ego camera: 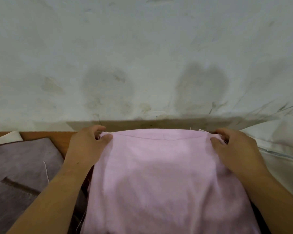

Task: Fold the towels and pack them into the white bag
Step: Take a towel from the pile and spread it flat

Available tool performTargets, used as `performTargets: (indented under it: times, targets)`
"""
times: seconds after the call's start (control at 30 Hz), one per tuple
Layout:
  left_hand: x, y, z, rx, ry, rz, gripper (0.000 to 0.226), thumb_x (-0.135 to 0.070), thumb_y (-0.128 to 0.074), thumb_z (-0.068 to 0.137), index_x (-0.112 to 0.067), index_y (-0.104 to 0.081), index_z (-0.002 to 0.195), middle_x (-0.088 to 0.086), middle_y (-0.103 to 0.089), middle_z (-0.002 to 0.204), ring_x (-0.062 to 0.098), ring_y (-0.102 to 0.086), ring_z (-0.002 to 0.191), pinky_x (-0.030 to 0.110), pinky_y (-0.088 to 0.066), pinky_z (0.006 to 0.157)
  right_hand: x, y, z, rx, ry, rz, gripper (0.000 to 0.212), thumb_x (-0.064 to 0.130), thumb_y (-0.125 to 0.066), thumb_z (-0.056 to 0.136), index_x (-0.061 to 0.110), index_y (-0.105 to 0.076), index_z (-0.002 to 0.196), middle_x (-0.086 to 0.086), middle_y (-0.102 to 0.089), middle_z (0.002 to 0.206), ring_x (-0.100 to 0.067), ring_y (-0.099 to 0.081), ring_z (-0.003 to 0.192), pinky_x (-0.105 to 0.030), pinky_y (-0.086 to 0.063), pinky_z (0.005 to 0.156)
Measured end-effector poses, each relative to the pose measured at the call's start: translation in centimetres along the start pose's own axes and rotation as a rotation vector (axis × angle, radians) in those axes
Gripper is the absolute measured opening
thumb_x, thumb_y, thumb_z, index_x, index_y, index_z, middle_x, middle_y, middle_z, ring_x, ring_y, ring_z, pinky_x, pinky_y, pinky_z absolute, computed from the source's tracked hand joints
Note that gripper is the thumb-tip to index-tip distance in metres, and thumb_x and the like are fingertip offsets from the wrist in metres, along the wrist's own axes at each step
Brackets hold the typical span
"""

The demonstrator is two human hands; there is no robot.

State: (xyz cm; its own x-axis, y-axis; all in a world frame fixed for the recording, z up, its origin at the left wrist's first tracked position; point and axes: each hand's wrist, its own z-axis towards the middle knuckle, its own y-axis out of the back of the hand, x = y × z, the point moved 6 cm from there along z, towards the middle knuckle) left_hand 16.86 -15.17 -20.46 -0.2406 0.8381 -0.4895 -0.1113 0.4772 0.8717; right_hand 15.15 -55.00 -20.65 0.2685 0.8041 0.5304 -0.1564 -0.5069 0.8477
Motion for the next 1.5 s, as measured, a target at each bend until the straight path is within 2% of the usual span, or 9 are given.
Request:
performTargets:
  times: [0.13, 0.27, 0.53, 0.73, 0.93, 1.1, 1.2, 1.37, 1.5]
  targets:
    - [0.0, 0.1, -0.1, 0.008, -0.025, -0.019, 0.005, -0.033, -0.07, 0.09, -0.028, -0.07, 0.092, -0.016, -0.066, 0.082, 0.008, -0.061, 0.077, 0.02, -0.038, 0.061, -0.3, -0.2, 0.3, 0.012, 0.0, 0.001, 0.011, 0.028, -0.068, 0.091, 0.023, -0.074, 0.1, 0.001, -0.071, 0.096, -0.021, -0.061, 0.087, -0.029, -0.042, 0.075]
    - [-0.3, 0.3, -0.3, 0.021, -0.04, -0.034, 0.01, -0.032, -0.07, 0.09, -0.03, -0.065, 0.082, -0.014, -0.066, 0.08, 0.003, -0.059, 0.073, 0.022, -0.039, 0.059, -0.5, -0.4, 0.4, 0.006, 0.001, -0.014, 0.01, 0.026, -0.071, 0.09, 0.023, -0.064, 0.084, -0.003, -0.065, 0.094, -0.021, -0.056, 0.08, -0.028, -0.035, 0.072]
    - [0.4, 2.2, -0.9, 0.017, 0.1, -0.543, 0.006, -0.034, -0.073, 0.09, -0.029, -0.075, 0.092, -0.017, -0.075, 0.089, 0.001, -0.067, 0.084, 0.02, -0.046, 0.067, -1.8, 1.4, 0.3, -0.045, -0.142, 0.347, 0.006, 0.027, -0.071, 0.091, 0.025, -0.068, 0.087, 0.01, -0.07, 0.087, -0.013, -0.064, 0.085, -0.03, -0.043, 0.073]
    - [2.5, 1.8, -0.8, 0.157, 0.192, -0.828, 0.021, -0.037, -0.069, 0.09, -0.032, -0.078, 0.107, -0.012, -0.074, 0.115, 0.013, -0.066, 0.114, 0.036, -0.05, 0.1, -2.1, 1.5, 0.1, -0.019, -0.197, 0.565, 0.003, 0.021, -0.074, 0.09, 0.022, -0.074, 0.087, 0.004, -0.075, 0.09, -0.018, -0.069, 0.091, -0.035, -0.055, 0.082]
    - [2.4, 1.9, -0.8, 0.197, 0.221, -1.054, 0.031, -0.021, -0.071, 0.081, -0.013, -0.077, 0.11, 0.002, -0.074, 0.117, 0.012, -0.068, 0.113, 0.018, -0.055, 0.089, -2.9, 0.8, 0.6, 0.007, -0.277, 0.659, 0.006, 0.015, -0.076, 0.086, 0.019, -0.077, 0.083, 0.0, -0.076, 0.089, -0.022, -0.07, 0.091, -0.043, -0.058, 0.09]
    - [2.3, 2.9, -1.1, 0.159, 0.195, -1.04, 0.033, -0.019, -0.072, 0.079, -0.013, -0.075, 0.112, 0.002, -0.076, 0.114, 0.012, -0.069, 0.111, 0.021, -0.054, 0.093, -1.4, 1.4, 0.1, 0.034, -0.092, 0.421, 0.02, 0.012, -0.073, 0.09, 0.031, -0.077, 0.095, 0.012, -0.075, 0.094, -0.01, -0.069, 0.091, -0.031, -0.054, 0.089]
    - [2.6, 4.2, -1.4, 0.093, 0.132, -0.808, 0.023, -0.03, -0.075, 0.085, -0.027, -0.079, 0.107, -0.01, -0.075, 0.113, 0.009, -0.067, 0.114, 0.031, -0.049, 0.103, 0.5, 2.1, -1.0, -0.025, 0.047, 0.127, 0.02, 0.017, -0.067, 0.096, 0.026, -0.078, 0.109, 0.011, -0.075, 0.1, -0.004, -0.062, 0.088, -0.02, -0.042, 0.088]
    - [0.9, 7.9, -4.2, -0.101, 0.058, -0.615, 0.012, -0.025, -0.07, 0.092, -0.033, -0.078, 0.097, -0.025, -0.071, 0.098, -0.023, -0.059, 0.089, -0.004, -0.041, 0.07, 2.6, 4.6, -4.1, -0.09, 0.121, 0.051, 0.016, 0.019, -0.062, 0.099, 0.019, -0.077, 0.096, 0.004, -0.069, 0.085, -0.016, -0.06, 0.08, -0.025, -0.038, 0.077]
    - [-0.1, 11.4, -7.2, -0.142, 0.001, -0.553, 0.011, -0.028, -0.071, 0.092, -0.035, -0.079, 0.096, -0.025, -0.072, 0.095, -0.011, -0.064, 0.093, 0.009, -0.044, 0.077, 3.5, 9.3, -7.1, -0.116, 0.089, 0.057, 0.016, 0.028, -0.059, 0.1, 0.022, -0.074, 0.102, -0.001, -0.075, 0.093, -0.021, -0.062, 0.084, -0.025, -0.036, 0.077]
